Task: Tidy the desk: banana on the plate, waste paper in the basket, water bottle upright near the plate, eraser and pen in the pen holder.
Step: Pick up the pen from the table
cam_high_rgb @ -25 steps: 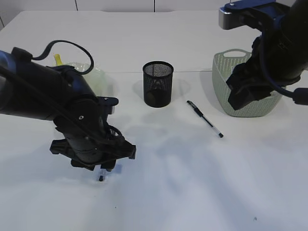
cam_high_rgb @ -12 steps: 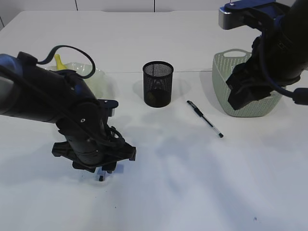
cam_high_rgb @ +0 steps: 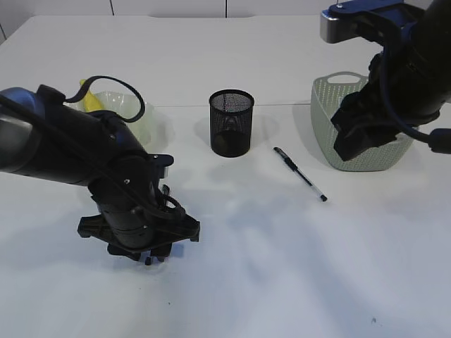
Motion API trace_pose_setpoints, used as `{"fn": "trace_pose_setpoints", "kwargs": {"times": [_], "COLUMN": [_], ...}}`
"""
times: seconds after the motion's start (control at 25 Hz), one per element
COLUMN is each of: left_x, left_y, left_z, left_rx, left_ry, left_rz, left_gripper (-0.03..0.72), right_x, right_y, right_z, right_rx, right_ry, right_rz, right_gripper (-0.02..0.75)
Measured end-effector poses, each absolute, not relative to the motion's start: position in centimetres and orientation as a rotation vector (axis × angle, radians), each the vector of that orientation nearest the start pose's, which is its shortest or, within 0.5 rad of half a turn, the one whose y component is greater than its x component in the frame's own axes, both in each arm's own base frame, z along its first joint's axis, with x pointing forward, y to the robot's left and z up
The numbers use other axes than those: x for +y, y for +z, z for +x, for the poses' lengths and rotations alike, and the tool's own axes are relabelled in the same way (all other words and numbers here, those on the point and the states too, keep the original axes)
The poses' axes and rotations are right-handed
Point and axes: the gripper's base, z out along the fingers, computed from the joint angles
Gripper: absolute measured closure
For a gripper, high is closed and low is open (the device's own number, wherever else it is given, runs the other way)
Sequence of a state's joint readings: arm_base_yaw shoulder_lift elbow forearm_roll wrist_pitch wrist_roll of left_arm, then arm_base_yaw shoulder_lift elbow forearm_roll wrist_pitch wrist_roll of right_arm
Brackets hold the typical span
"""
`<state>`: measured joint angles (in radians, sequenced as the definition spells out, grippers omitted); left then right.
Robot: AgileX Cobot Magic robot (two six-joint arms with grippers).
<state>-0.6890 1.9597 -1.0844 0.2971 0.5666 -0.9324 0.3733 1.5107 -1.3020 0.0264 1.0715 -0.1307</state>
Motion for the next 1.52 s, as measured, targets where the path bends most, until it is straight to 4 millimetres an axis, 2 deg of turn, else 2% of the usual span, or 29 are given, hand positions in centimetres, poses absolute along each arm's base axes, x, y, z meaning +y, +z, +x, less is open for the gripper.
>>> {"fn": "trace_pose_setpoints", "kwargs": {"times": [0.44,0.96,1.52], "left_x": [-21.57,-21.58,-21.64], "left_y": [11.53,11.53,11.55], "left_z": [28.36,28.43,28.4], "left_rx": [2.874,2.87,2.864], "left_ry": [-0.034,-0.031,-0.016], "left_rz": [-0.024,-0.016,0.057], "left_gripper": [0.43,0.652,0.661], "right_x": [11.38,11.38,11.38], "right_y": [31.41,31.41,31.41], "right_z": [28.47,28.47,28.47], "right_rx": [2.683,2.683,2.683], "right_ry": [0.099,0.099,0.099], "right_rz": [-0.679,-0.679,-0.679], "right_gripper": [0.36,0.36,0.36]}}
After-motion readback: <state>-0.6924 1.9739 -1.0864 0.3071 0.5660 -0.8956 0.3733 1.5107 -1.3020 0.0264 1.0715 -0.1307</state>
